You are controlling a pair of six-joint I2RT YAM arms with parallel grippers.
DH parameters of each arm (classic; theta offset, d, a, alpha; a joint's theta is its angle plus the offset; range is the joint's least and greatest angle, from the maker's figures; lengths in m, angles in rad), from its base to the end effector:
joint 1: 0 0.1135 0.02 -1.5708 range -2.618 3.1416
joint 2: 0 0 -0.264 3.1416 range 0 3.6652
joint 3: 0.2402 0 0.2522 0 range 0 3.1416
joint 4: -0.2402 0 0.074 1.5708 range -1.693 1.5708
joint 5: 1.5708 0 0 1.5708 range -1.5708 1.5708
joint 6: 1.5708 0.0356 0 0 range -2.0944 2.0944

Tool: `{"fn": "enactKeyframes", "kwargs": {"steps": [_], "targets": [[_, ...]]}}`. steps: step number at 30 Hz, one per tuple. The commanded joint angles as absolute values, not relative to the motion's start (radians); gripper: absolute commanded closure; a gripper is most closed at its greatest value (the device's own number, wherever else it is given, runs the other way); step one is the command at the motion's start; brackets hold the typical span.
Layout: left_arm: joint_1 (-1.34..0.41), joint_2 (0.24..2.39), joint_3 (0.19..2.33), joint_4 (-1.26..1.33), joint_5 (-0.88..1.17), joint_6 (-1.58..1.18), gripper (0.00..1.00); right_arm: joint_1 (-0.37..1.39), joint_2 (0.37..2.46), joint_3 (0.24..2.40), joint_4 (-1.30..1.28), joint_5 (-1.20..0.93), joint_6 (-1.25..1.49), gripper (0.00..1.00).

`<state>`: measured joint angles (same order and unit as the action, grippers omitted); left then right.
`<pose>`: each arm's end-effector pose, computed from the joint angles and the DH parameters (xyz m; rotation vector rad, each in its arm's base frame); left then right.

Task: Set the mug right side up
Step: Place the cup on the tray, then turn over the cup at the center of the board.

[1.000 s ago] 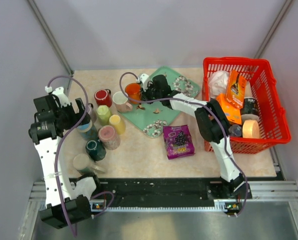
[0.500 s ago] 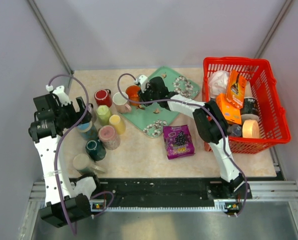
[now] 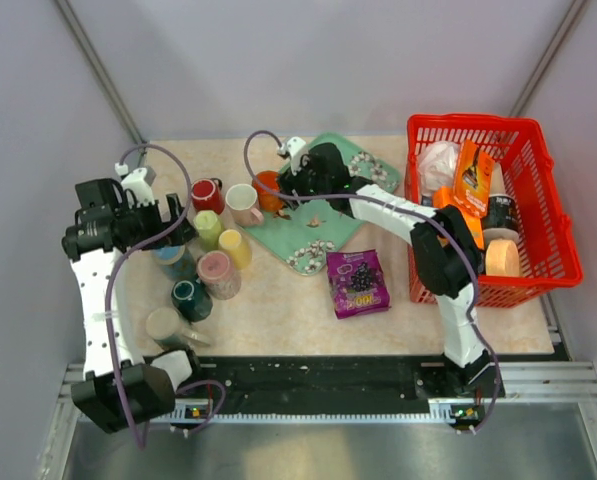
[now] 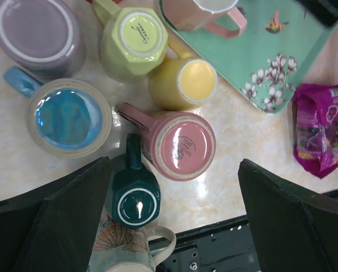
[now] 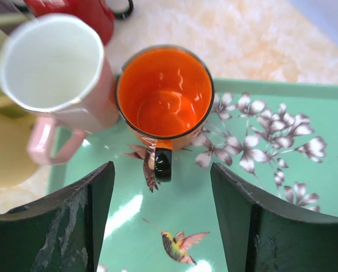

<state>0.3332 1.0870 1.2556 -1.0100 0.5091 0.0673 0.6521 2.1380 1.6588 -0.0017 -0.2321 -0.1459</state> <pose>0.1934 0.0486 0.3691 -0.0785 2.3132 -0.4124 0.3950 0.3119 0.2262 -0.9426 1.8578 0.5500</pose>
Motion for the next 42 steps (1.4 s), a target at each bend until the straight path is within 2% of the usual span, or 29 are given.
{"fn": "enactKeyframes", "kwargs": {"steps": [1,7,13,18,24,33,42], "targets": [[0.299,1.179,1.27,-1.061,0.588,0.218,0.01,0.655,1.941,1.632,0.002,-0.276,-0.11,0.3],[0.218,1.261,1.238,-1.005,0.557,0.221,0.04,0.655,1.778,1.488,-0.075,-0.363,-0.109,0.3],[0.074,1.39,1.253,-0.934,0.456,0.167,0.15,0.652,1.625,1.359,-0.195,-0.477,-0.149,0.3],[0.051,1.46,1.233,-0.896,0.348,0.084,0.14,0.652,1.534,1.306,-0.282,-0.468,-0.204,0.31],[0.02,1.456,1.171,-0.916,0.342,0.052,0.12,0.65,1.457,1.212,-0.29,-0.428,-0.195,0.31],[-0.092,1.356,1.023,-0.928,0.405,-0.052,0.15,0.65,1.451,1.206,-0.334,-0.419,-0.225,0.31],[-0.216,1.397,1.041,-0.884,0.475,-0.009,0.16,0.652,1.497,1.239,-0.327,-0.43,-0.216,0.31]]}}
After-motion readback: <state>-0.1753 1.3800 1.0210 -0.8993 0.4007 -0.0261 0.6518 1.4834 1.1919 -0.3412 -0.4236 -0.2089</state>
